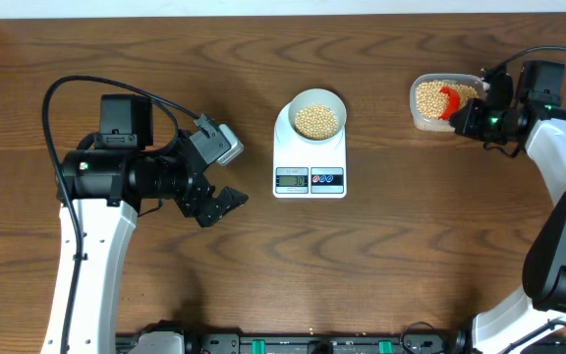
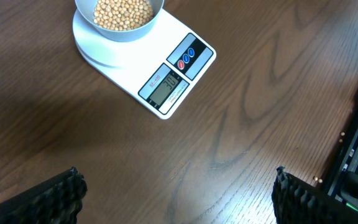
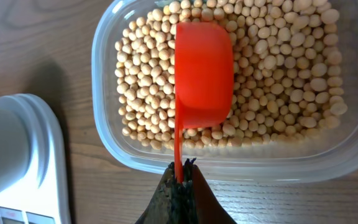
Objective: Scoop item into bowl and weigh 50g on scale
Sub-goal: 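Lower the scoop into the soybean tub and drag it to refill, then lift the refilled scoop and carry it left over the white bowl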
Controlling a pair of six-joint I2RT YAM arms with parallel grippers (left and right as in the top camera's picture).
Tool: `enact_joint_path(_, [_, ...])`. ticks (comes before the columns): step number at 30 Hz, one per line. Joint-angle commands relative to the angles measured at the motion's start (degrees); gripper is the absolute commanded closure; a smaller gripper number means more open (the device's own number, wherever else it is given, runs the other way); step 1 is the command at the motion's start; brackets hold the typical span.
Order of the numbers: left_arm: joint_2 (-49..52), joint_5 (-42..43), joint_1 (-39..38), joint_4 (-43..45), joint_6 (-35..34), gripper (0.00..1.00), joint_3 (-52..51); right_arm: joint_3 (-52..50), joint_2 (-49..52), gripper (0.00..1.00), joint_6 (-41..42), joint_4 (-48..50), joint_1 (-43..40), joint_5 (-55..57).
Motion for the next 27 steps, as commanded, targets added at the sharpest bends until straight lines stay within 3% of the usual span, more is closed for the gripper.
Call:
enact_joint_path(1, [-0.1,0.7,0.2,-0.2,-0.1,0.02,0.9,-0.7,1.0,0.99,1.6,0.8,-1.2,-4.8])
enact_joint_path(27, [-0.1,0.7,0.2,-0.2,-0.1,0.02,0.9,-0.7,1.0,0.99,4.2,3.1,-9.4,-21.1])
